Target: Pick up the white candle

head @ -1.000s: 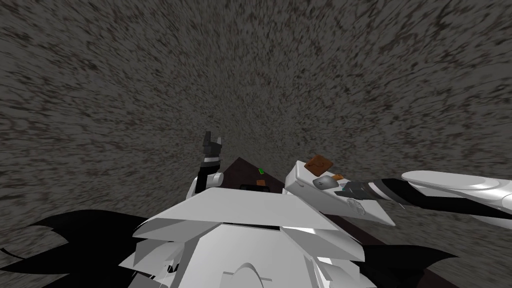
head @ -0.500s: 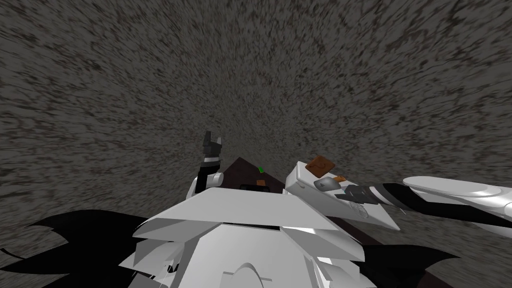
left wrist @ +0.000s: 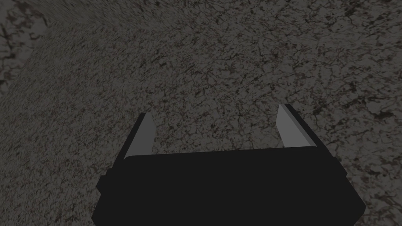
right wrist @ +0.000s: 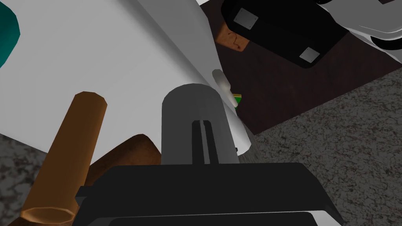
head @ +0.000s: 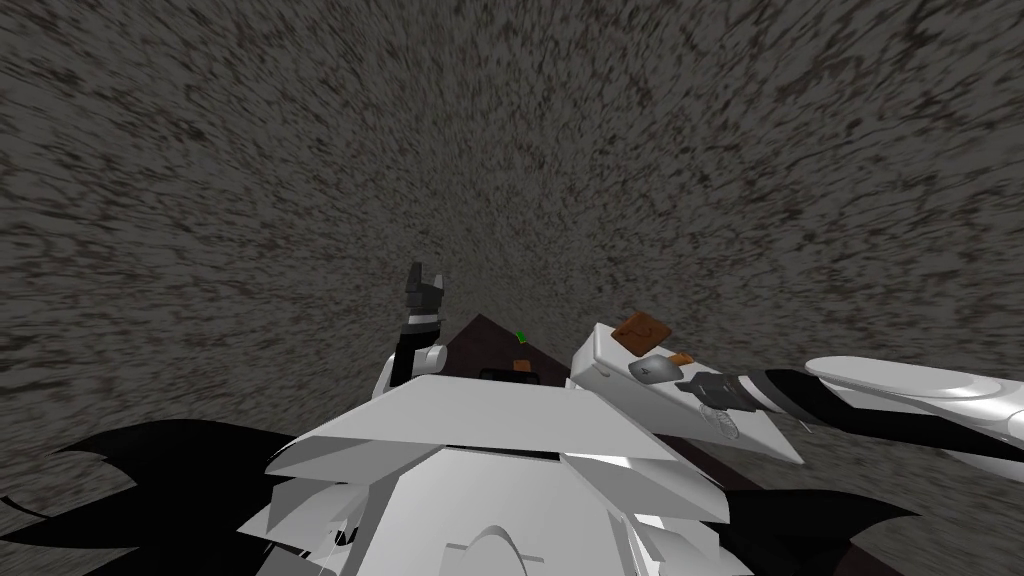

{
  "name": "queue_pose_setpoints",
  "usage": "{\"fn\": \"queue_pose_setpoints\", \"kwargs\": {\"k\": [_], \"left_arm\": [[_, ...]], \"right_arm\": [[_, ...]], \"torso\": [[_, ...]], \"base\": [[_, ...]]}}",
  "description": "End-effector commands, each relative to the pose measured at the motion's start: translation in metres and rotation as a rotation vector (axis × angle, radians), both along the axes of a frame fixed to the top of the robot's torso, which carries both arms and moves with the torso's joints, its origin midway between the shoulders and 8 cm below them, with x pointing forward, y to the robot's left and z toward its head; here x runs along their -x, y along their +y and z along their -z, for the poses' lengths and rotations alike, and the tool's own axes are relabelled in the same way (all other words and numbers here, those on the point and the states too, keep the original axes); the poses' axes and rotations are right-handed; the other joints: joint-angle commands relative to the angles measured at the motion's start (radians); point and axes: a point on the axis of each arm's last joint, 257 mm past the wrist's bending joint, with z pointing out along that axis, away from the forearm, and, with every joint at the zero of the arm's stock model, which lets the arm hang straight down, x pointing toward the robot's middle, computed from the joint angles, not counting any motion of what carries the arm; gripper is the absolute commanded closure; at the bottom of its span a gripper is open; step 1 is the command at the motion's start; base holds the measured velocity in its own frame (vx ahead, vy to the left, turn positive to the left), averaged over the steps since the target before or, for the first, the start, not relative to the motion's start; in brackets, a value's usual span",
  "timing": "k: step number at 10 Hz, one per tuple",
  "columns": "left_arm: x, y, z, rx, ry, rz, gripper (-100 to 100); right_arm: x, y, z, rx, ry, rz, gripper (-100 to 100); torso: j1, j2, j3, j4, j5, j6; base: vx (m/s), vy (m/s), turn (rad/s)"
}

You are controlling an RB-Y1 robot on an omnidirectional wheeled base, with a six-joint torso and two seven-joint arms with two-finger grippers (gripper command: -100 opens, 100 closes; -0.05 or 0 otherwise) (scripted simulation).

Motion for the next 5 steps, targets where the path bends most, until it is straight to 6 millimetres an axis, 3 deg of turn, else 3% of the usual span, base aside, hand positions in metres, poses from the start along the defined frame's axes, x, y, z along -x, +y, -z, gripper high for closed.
{"fn": "queue_pose_setpoints", "kwargs": {"k": [1, 2, 3, 4, 5], "left_arm": [[0.0, 0.0, 0.0, 0.0, 0.0, 0.0, 0], [0.0, 0.0, 0.0, 0.0, 0.0, 0.0, 0], [0.0, 0.0, 0.0, 0.0, 0.0, 0.0, 0], [0.0, 0.0, 0.0, 0.0, 0.0, 0.0, 0], [0.0, 0.0, 0.0, 0.0, 0.0, 0.0, 0]], "right_arm": [[0.0, 0.0, 0.0, 0.0, 0.0, 0.0, 100], [0.0, 0.0, 0.0, 0.0, 0.0, 0.0, 100], [0.0, 0.0, 0.0, 0.0, 0.0, 0.0, 0], [0.006, -0.015, -0.008, 0.036, 0.027, 0.006, -100], [0.009, -0.023, -0.013, 0.055, 0.04, 0.01, -100]], "torso": [[0.0, 0.0, 0.0, 0.0, 0.0, 0.0], [0.0, 0.0, 0.0, 0.0, 0.0, 0.0], [0.0, 0.0, 0.0, 0.0, 0.0, 0.0], [0.0, 0.0, 0.0, 0.0, 0.0, 0.0], [-0.001, 0.001, 0.001, 0.0, 0.0, 0.001]], "base": [[0.0, 0.0, 0.0], [0.0, 0.0, 0.0], [0.0, 0.0, 0.0], [-0.021, -0.027, -0.079], [-0.036, -0.052, -0.086]]}}
